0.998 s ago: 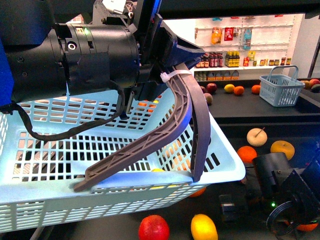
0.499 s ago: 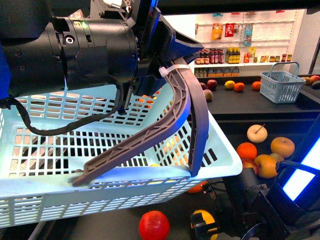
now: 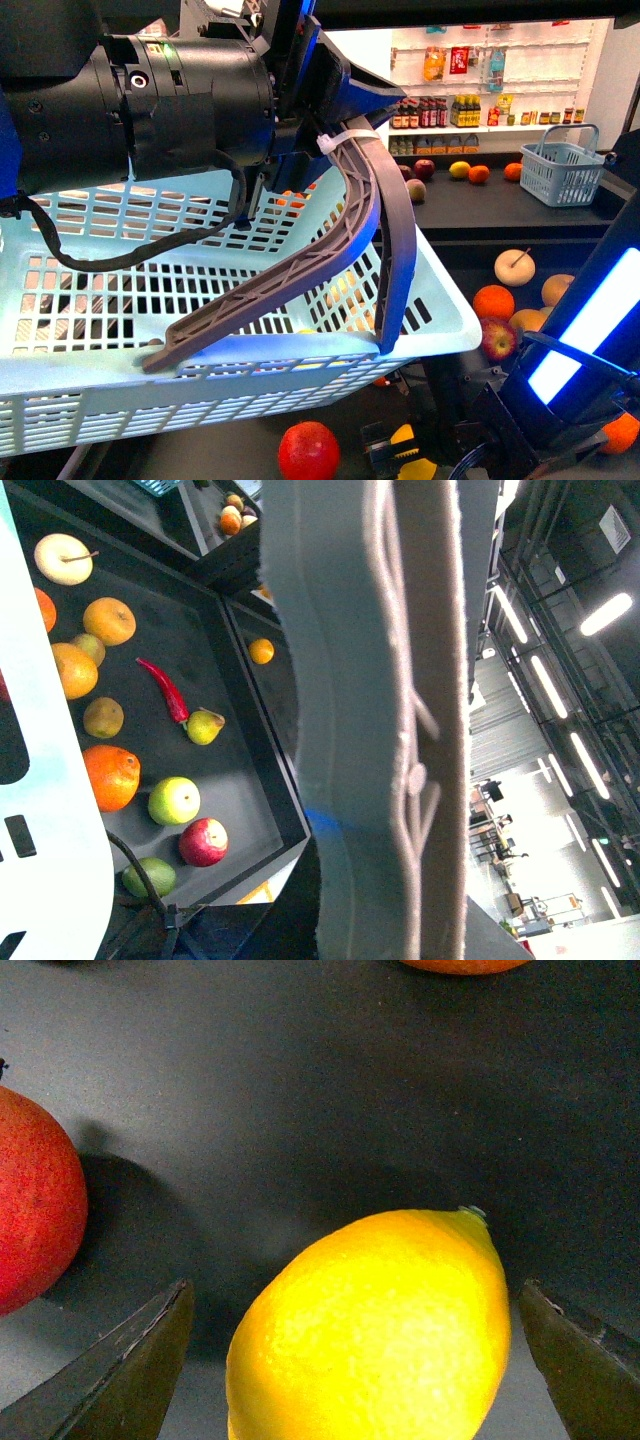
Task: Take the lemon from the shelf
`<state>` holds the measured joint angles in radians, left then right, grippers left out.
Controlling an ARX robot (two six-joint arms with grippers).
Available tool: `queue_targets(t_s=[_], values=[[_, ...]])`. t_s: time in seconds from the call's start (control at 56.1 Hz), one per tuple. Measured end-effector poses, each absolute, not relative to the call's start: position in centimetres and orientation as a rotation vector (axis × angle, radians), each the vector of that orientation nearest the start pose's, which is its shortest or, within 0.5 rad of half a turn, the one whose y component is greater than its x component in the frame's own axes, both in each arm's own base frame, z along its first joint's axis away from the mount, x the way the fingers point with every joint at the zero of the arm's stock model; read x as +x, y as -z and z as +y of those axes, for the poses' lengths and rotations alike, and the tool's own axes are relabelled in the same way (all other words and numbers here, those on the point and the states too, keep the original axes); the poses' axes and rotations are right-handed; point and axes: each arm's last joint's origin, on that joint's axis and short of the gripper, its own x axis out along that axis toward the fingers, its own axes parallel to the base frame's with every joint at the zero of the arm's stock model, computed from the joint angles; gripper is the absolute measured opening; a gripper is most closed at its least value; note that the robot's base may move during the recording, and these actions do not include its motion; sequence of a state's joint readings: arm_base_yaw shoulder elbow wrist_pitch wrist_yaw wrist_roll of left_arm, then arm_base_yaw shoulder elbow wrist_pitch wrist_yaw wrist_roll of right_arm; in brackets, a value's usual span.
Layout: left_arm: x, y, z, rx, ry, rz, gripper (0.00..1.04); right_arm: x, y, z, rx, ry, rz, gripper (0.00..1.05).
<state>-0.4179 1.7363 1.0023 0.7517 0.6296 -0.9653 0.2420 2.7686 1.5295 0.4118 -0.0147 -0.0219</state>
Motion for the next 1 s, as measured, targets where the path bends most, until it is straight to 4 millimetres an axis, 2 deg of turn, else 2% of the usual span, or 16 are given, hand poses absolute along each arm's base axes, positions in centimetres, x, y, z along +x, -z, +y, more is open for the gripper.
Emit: queue_targets(t_s=[0.267,0.339,0.446,0.731,0.874,0.998], values=[[33.7,-24.6,-16.8,-0.871,0.971,0.487,0.08,45.3,9.0,11.2,-0.130,-0.247,0.839,0.97],[33.7,-24.6,-16.8,-0.871,0.971,0.487,0.08,45.3,9.0,11.2,-0.137,-0.248,0.839,0.87],[33.7,-24.6,-16.8,-0.871,0.971,0.487,0.08,45.3,8.9,11.1,-0.141,-0.248,0.836,0.80],[33.7,-24.6,-16.8,-0.871,0.971,0.487,0.08,45.2,8.8,10.7,-0.148,-0.228,0.837,0.80],[33.7,-24.6,-16.8,-0.871,0.971,0.488,0.08,45.1,7.4,8.9,-0.220,-0.131,0.837,0.80],[33.7,-24.6,-16.8,-0.871,0.971,0.487,0.08,45.7,5.0,6.3,-0.249,-0.031,0.793,0.80]])
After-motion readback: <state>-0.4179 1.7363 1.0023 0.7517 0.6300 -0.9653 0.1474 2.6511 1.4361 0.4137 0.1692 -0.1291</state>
